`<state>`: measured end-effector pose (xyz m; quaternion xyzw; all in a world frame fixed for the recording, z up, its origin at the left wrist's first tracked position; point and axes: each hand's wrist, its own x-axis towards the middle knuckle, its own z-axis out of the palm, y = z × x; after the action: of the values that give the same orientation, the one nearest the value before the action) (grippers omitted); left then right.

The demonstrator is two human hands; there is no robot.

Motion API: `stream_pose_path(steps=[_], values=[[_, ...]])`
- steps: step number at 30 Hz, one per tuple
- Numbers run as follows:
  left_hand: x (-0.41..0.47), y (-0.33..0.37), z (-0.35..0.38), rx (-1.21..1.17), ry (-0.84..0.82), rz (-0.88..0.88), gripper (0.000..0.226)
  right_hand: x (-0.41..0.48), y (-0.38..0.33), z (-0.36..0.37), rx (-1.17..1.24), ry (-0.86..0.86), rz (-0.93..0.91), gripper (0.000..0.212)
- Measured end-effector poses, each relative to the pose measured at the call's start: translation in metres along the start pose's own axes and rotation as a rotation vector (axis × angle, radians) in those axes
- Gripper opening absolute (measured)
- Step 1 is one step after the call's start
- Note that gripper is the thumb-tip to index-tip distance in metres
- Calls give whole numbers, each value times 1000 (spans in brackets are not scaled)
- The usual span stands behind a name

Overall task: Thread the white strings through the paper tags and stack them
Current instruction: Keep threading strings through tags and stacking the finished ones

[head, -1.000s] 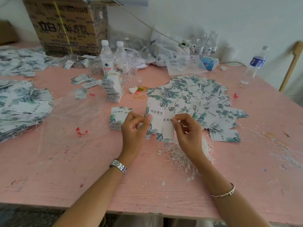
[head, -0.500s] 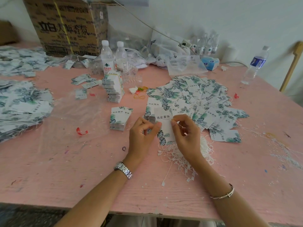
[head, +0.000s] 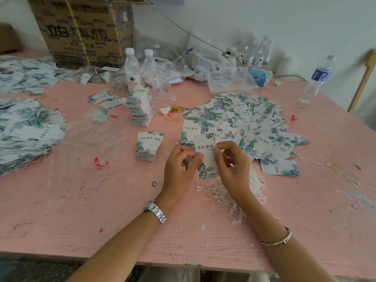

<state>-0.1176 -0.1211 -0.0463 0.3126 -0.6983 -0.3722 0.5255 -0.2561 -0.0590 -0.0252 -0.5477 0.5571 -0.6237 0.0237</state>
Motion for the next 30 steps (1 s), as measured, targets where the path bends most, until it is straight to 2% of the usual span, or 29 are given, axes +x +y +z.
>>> stream_pose_path(steps=[5, 11, 15, 18, 22, 28, 30], values=[[-2, -1, 0, -50, -31, -78, 24, 0, 2, 1, 31, 1, 33, 6], [-3, 0, 0, -128, -78, -113, 18, 9, 7, -4, 296, 52, 263, 6], [-4, 0, 2, -140, -127, -114, 12, 13, 8, -7, 419, -30, 334, 10], [-4, 0, 3, -134, -163, -103, 12, 13, 6, -8, 446, -105, 350, 18], [-6, 1, 4, -131, -214, -84, 14, 15, 8, -9, 449, -110, 422, 34], [-6, -2, 4, -139, -253, -75, 11, 15, 2, -11, 503, -156, 461, 42], [-6, -2, 4, -138, -253, -77, 12, 16, 1, -12, 500, -177, 465, 37]])
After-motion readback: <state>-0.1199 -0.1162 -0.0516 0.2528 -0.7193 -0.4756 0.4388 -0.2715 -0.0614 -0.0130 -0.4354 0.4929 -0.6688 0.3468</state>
